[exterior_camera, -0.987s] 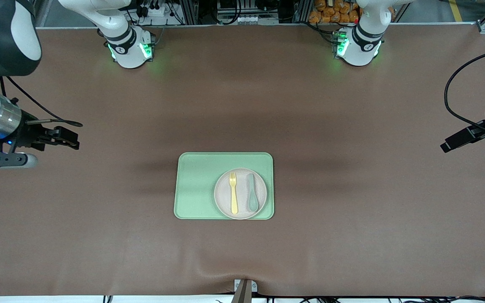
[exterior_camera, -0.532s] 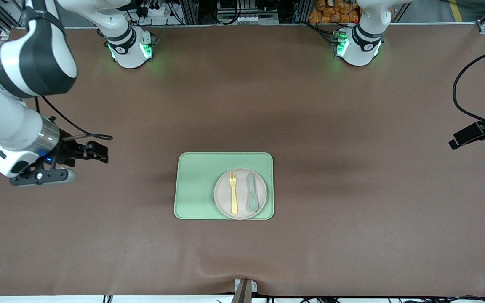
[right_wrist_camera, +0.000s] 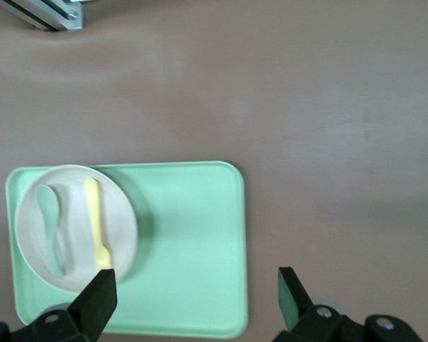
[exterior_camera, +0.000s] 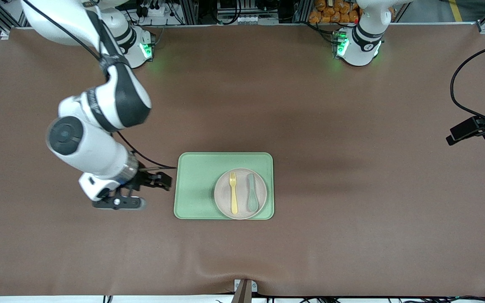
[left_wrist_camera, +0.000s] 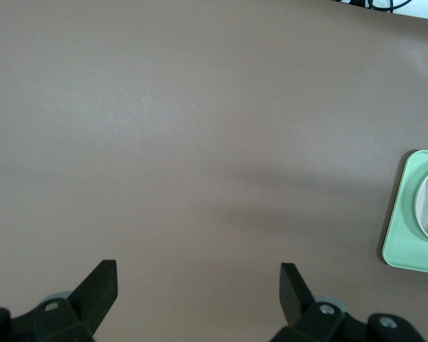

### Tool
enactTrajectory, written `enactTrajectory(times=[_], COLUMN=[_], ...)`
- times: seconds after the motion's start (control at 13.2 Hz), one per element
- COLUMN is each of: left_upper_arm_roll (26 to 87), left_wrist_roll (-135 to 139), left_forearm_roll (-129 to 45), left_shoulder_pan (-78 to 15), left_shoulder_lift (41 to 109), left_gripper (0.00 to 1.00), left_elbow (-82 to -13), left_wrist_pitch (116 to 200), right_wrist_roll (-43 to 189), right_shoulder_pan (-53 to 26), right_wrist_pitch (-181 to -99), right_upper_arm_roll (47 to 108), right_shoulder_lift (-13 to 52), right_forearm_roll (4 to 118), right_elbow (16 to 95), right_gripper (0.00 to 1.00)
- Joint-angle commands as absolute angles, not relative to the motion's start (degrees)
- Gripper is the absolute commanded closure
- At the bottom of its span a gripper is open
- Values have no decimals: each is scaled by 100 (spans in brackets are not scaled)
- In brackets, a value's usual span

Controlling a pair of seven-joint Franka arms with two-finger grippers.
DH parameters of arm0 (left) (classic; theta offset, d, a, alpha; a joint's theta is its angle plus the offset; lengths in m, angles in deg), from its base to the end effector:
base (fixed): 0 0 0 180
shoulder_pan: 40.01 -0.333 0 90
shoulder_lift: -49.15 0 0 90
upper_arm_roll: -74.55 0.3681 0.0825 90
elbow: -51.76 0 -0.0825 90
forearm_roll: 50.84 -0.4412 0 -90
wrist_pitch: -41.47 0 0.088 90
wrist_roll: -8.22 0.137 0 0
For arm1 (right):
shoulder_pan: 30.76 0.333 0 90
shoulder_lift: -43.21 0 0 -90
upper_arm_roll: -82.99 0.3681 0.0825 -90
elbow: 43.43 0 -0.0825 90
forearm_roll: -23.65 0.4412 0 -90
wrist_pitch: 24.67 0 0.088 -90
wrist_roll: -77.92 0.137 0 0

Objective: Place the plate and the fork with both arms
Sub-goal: 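Reach the right gripper over the yellow fork on the plate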

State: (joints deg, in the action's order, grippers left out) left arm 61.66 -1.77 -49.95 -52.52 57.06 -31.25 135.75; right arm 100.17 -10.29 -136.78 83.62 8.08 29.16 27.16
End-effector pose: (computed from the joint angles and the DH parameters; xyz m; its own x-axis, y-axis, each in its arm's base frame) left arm 0.6697 0.0041 0.6323 0.9837 0.1718 0.0530 0.1688 -0.9840 0.0563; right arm 0.7711 0.3048 0.4206 0.9963 -0.0578 0.0639 -0.0489 -0.9899 -0.1328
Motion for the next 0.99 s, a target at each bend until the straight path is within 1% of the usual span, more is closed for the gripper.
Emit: enactTrajectory(times=[0.0, 0.23, 0.38, 0.46, 0.61, 0.76, 0.91], left_upper_arm_roll=[6102, 6102, 6084, 6084, 6084, 6084, 6084], left_wrist_roll=[-57, 136, 277, 338, 348, 304, 234], left_forearm_roll=[-5111, -5111, -5111, -5111, -5111, -5050, -5023], left_shoulder_pan=[-5293, -5293, -5293, -5293, -5267, -5250, -5232], left_shoulder_lift=[5233, 4714, 4503, 4493, 4528, 4589, 4669], left_gripper=[0, 0, 0, 0, 0, 0, 0], left_elbow=[-3532, -4033, -4271, -4281, -4263, -4211, -4175], left_wrist_pitch=[13569, 13595, 13596, 13596, 13596, 13604, 13622], right_wrist_roll=[10296, 10858, 10911, 10912, 10912, 10894, 10894], right_shoulder_pan=[-696, -317, -159, -36, 245, 360, 448], right_wrist_pitch=[-13777, -14174, -14384, -14507, -14622, -14728, -14937], right_upper_arm_roll=[8291, 8247, 8229, 8133, 7957, 7957, 7965], right_shoulder_lift=[-46, -652, -916, -1005, -1137, -1251, -1391], right_forearm_roll=[2919, 2814, 2760, 2760, 2760, 2717, 2558], right_elbow=[1757, 1450, 1326, 1326, 1326, 1326, 1326], right_gripper=[3, 10, 21, 26, 28, 28, 31])
